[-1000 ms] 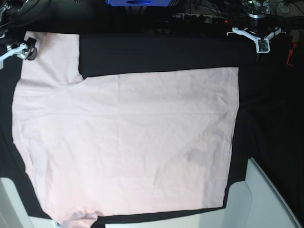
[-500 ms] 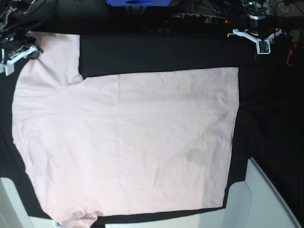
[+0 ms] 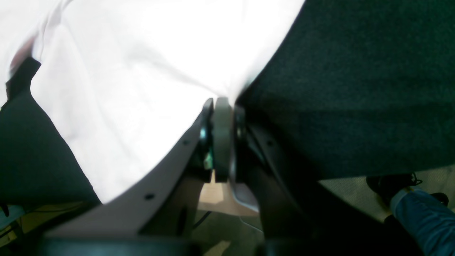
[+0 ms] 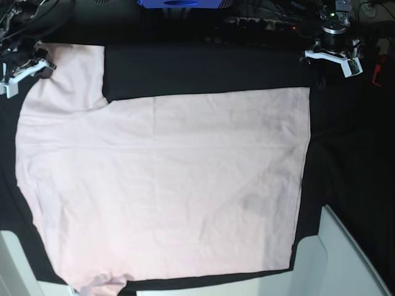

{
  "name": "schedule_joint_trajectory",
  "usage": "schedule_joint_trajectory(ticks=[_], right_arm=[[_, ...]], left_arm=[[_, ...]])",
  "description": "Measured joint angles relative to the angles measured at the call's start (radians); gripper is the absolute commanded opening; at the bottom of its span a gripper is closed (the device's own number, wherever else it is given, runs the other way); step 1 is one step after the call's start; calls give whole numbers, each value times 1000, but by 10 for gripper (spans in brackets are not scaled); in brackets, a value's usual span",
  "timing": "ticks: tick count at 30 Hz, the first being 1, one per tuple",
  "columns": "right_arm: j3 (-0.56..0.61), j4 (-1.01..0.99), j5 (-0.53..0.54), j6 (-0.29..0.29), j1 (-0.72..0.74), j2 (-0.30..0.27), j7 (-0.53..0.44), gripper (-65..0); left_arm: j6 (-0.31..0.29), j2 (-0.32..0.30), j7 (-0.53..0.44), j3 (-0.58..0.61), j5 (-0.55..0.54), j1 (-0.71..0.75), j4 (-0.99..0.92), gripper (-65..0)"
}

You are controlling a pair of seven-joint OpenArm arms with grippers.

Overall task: Fold the T-shirt properly
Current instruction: 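Move both grippers down to the shirt's collar-side corners, then grasp the shirt's collar-side corners with both grippers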

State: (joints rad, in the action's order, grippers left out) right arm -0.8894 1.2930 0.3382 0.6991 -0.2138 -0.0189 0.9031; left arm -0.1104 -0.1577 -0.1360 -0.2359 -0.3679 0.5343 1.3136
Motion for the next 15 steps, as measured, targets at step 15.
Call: schedule_joint_trajectory(ticks=[15], right_arm=[[0, 0, 0, 1, 0, -3, -2, -650]], left_arm=[[-19, -72, -11, 204, -234, -29, -25, -207]])
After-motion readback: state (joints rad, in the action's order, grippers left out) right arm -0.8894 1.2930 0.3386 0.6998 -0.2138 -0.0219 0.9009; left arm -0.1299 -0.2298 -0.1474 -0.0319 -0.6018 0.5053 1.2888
